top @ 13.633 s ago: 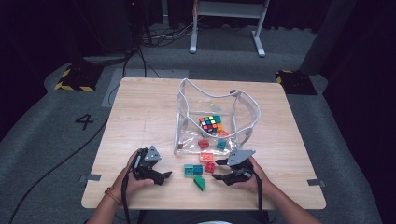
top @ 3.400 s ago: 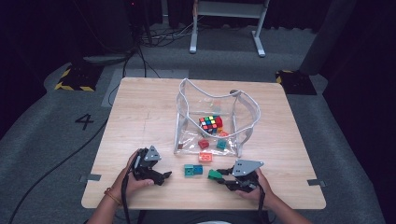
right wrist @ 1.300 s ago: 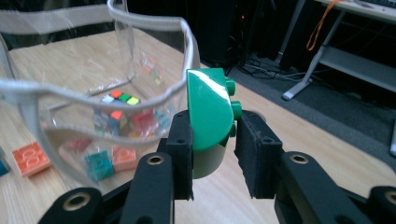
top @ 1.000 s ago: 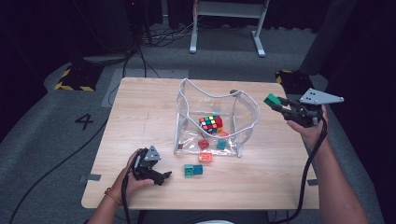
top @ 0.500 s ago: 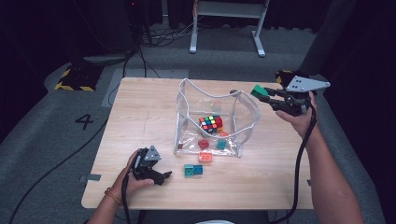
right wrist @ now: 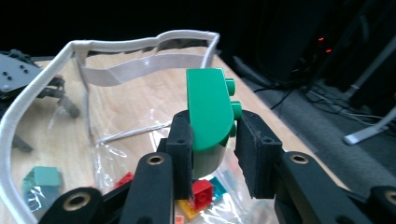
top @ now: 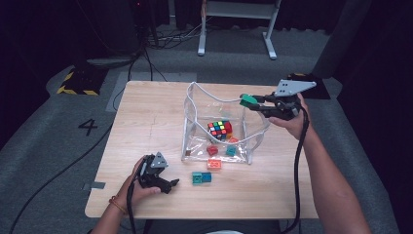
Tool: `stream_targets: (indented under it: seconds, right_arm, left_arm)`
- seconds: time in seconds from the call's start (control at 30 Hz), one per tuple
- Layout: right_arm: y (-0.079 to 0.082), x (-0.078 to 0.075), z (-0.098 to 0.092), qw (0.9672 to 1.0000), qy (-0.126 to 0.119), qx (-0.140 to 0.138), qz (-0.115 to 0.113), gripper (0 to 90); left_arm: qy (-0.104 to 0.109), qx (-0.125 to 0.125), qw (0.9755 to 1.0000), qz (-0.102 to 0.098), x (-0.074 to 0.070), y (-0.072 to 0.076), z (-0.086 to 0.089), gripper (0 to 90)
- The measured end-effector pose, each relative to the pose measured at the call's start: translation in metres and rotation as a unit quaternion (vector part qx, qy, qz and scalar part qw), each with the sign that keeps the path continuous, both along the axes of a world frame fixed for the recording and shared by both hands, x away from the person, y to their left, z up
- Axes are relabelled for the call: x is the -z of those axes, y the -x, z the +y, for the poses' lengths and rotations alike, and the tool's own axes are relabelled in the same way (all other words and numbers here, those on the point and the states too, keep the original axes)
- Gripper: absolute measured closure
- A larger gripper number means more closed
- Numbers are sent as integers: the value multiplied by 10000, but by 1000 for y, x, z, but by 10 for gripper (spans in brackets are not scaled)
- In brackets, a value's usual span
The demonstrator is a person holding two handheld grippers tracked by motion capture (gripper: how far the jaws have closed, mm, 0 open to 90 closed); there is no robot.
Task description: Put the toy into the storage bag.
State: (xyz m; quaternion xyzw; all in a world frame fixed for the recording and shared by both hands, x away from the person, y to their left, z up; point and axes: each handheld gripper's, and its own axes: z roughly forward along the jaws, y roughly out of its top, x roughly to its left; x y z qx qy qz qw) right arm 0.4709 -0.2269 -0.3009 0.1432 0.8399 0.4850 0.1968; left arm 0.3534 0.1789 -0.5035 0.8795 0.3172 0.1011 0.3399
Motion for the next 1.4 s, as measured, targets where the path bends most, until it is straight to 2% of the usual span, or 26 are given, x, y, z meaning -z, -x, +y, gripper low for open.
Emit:
stream_targets:
  seconds: [0.13, 0.27, 0.43, 0.47, 0.53, 0.57, 0.6, 0.83, 0.93, 0.97, 1.03, 1.17, 1.2, 1.23, 1.27, 1.3, 1.4]
  right_arm:
    - [-2, 4, 15, 9997, 163, -180, 62, 681]
    - [-3, 8, 30, 9981, 498, -334, 148, 680]
    - [-4, 13, 47, 9930, 1006, -542, 294, 680]
    - [-5, 14, 50, 9908, 1160, -623, 309, 680]
    - [-7, 16, 55, 9878, 1250, -809, 460, 680]
    - [-9, 17, 57, 9856, 1385, -848, 474, 680]
    - [-11, 18, 60, 9832, 1555, -820, 493, 680]
    - [-25, 21, 75, 9745, 2054, -659, 623, 680]
    - [-29, 26, 81, 9664, 2397, -638, 673, 680]
    - [-30, 27, 83, 9620, 2564, -622, 706, 680]
    - [-33, 30, 85, 9601, 2624, -619, 737, 680]
    - [-40, 36, 84, 9520, 2883, -560, 857, 680]
    - [-41, 37, 83, 9494, 2943, -517, 968, 680]
    - [-42, 37, 82, 9482, 2977, -551, 967, 680]
    - [-42, 38, 80, 9459, 3014, -496, 1094, 680]
    - [-44, 38, 77, 9456, 3037, -488, 1057, 680]
    - [-46, 36, 66, 9470, 2967, -358, 1180, 679]
  left_arm:
    - [1, 3, 10000, 4, 0, 0, 0, 50]
    - [1, 1, 10000, 0, 0, 0, 0, 49]
    - [4, 0, 10000, -2, 0, 0, 0, 50]
    - [8, -1, 10000, -5, 0, 0, 0, 50]
    - [6, 1, 10000, -5, 0, 0, 0, 50]
    - [-1, 3, 10000, -1, 0, 0, 0, 50]
    - [-18, 12, 10000, -3, 0, 0, 0, 50]
    - [-2, 4, 10000, 1, 0, 0, 0, 50]
    - [1, 2, 10000, 1, 0, 0, 0, 50]
    - [-2, 5, 10000, 0, 0, 0, 0, 50]
    - [0, 3, 10000, 0, 0, 0, 0, 50]
    - [0, 4, 10000, 1, 0, 0, 0, 50]
    - [0, 4, 10000, 0, 0, 0, 0, 50]
    - [1, 3, 10000, 1, 0, 0, 0, 50]
    - [1, 2, 10000, 1, 0, 0, 0, 50]
    - [6, 1, 10000, -3, 0, 0, 0, 50]
    - [-1, 3, 10000, 0, 0, 0, 0, 50]
